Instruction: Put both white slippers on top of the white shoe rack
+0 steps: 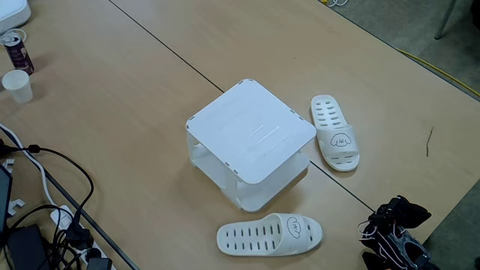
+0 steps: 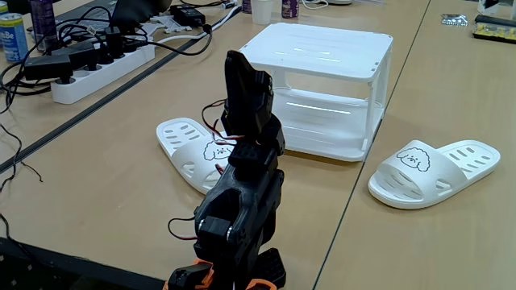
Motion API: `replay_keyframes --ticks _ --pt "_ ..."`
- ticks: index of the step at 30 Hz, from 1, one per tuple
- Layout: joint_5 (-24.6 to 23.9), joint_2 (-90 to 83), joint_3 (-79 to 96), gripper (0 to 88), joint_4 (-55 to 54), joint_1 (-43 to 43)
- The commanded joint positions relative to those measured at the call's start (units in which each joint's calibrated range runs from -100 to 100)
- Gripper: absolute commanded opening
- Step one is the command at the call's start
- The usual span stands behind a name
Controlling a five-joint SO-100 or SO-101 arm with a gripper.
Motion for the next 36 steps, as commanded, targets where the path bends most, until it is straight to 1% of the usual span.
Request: replay_keyframes --ticks 1,36 --pt "0.42 0.02 0.45 0.8 -0.26 -0.02" --pt "0.42 0.27 0.45 0.8 -0.17 0.06"
